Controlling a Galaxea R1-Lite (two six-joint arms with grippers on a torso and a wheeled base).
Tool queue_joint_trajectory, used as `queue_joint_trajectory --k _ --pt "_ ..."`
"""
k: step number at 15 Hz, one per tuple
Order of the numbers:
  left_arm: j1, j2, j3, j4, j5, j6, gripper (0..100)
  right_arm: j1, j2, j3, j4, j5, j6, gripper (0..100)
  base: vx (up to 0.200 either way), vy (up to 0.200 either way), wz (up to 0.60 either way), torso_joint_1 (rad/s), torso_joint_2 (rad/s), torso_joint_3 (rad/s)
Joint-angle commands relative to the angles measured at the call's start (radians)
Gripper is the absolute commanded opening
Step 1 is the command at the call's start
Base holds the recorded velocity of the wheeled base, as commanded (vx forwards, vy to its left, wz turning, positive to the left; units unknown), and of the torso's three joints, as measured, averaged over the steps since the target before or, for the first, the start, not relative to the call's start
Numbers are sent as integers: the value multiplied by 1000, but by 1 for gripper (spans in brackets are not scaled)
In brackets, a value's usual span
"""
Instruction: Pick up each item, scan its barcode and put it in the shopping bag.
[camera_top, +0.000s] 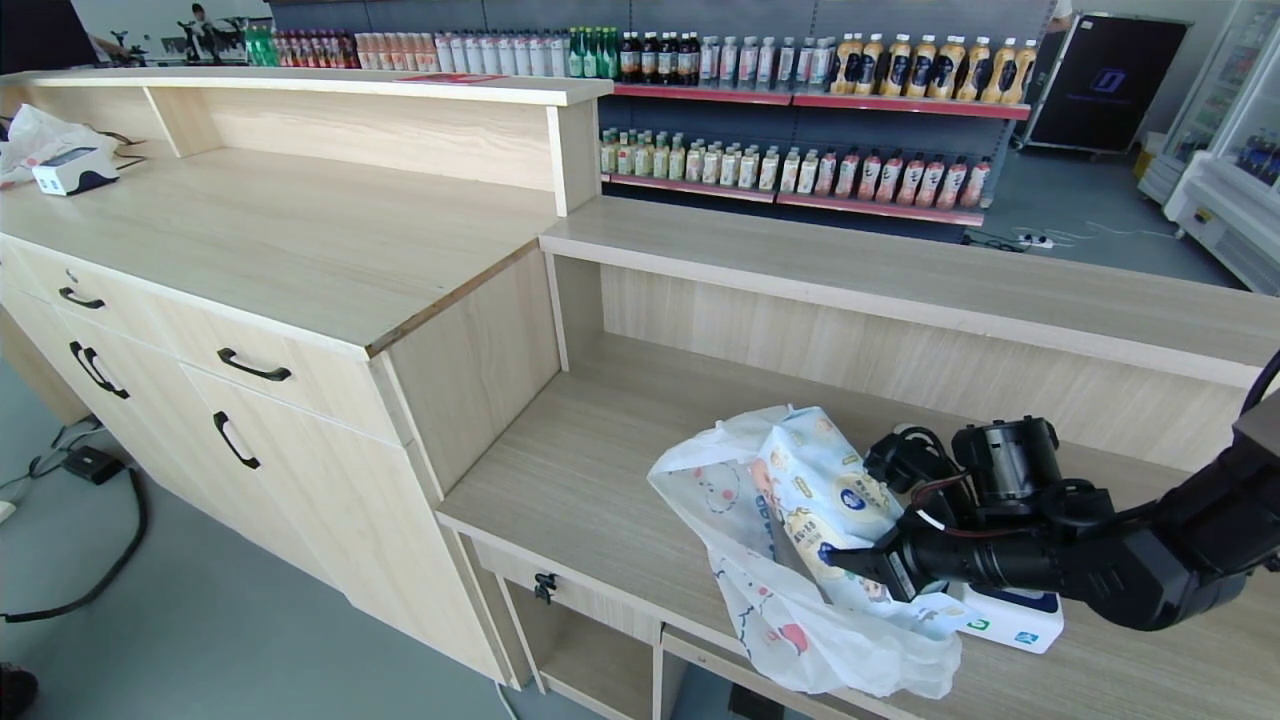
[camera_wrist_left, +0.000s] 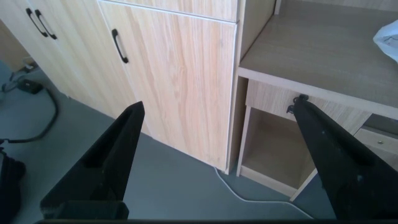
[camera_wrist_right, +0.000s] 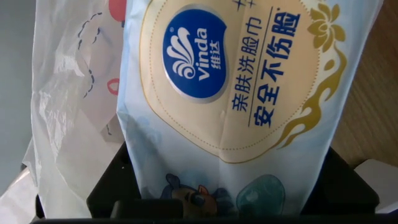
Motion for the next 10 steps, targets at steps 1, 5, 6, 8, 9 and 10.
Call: queue_joint_trajectory --k 1,5,6,8,9,10 --pt "2 0 0 0 0 1 100 0 -1 -2 0 0 -1 100 0 0 0 0 0 0" --pt "0 0 0 0 0 1 100 -1 -7 -8 -8 0 1 100 0 0 0 0 0 0" --pt "0 0 0 0 0 0 100 -1 -13 -28 -11 2 -1 100 0 0 0 0 0 0" --pt "2 0 0 0 0 1 100 -1 -25 -78 -20 2 -32 100 0 0 0 0 0 0" --pt "0 0 0 0 0 0 100 -1 -39 -106 -30 -1 -73 100 0 0 0 0 0 0" --pt "0 0 0 0 0 0 100 -4 -59 -114 -45 -1 -108 100 0 0 0 0 0 0"
